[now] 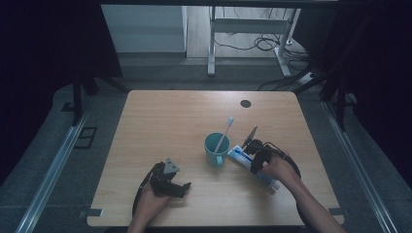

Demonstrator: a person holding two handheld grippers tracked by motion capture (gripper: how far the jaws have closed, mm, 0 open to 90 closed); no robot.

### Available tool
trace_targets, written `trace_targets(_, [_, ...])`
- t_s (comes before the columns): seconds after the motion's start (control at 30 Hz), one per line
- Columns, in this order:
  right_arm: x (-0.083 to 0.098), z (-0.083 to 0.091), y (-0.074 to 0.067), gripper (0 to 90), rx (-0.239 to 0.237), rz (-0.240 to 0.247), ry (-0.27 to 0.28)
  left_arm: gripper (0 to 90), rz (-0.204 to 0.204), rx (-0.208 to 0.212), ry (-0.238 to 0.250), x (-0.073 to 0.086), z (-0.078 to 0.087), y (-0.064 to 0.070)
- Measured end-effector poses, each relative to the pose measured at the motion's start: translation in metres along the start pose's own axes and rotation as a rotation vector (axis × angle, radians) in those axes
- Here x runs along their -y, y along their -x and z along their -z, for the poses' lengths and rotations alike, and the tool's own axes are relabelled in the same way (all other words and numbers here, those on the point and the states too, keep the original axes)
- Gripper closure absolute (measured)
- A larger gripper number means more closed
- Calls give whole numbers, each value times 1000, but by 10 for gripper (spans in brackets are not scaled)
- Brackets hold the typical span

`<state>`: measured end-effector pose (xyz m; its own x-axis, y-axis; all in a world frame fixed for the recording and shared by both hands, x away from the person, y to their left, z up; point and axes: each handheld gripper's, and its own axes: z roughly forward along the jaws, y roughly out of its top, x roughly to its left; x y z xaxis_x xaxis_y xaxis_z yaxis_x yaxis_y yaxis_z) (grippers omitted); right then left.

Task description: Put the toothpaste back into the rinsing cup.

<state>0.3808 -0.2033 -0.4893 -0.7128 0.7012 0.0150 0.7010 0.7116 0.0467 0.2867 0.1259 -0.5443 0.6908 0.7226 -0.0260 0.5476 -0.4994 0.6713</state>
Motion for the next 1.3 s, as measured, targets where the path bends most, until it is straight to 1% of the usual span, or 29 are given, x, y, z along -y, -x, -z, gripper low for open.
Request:
trace_targets(0.1, [2, 1, 2, 712, -13, -8, -1, 49, 0, 0, 0, 0, 0, 0])
trace_targets(0.2, [4, 3, 4, 714, -18, -7, 8, 49, 0, 0, 0, 0, 0, 0])
trace_targets(0.3, [6, 7, 5, 716, -24, -16, 22, 49, 0, 0, 0, 0, 0, 0])
trace_targets(0.33, [7, 8, 6, 716, -22, -5, 22, 49, 0, 0, 0, 0, 0, 0])
trace_targets(0.4, [8, 10, 6, 717, -29, -13, 26, 49, 0, 0, 0, 0, 0, 0])
trace_targets(0.43, [8, 11, 6, 717, -31, -7, 30, 49, 0, 0, 0, 0, 0, 0])
trace_targets(0.57, [9, 14, 6, 718, -39, -12, 39, 49, 0, 0, 0, 0, 0, 0])
trace_targets(0.6, [10, 15, 6, 718, -38, -4, 40, 49, 0, 0, 0, 0, 0, 0])
trace_targets(0.77, [12, 20, 6, 718, -37, -10, 63, 49, 0, 0, 0, 0, 0, 0])
trace_targets(0.8, [13, 22, 7, 718, -33, 1, 63, 49, 0, 0, 0, 0, 0, 0])
trace_targets(0.83, [14, 23, 6, 718, -39, -7, 73, 49, 0, 0, 0, 0, 0, 0])
trace_targets(1.3, [25, 42, 6, 719, -38, -1, 166, 49, 0, 0, 0, 0, 0, 0])
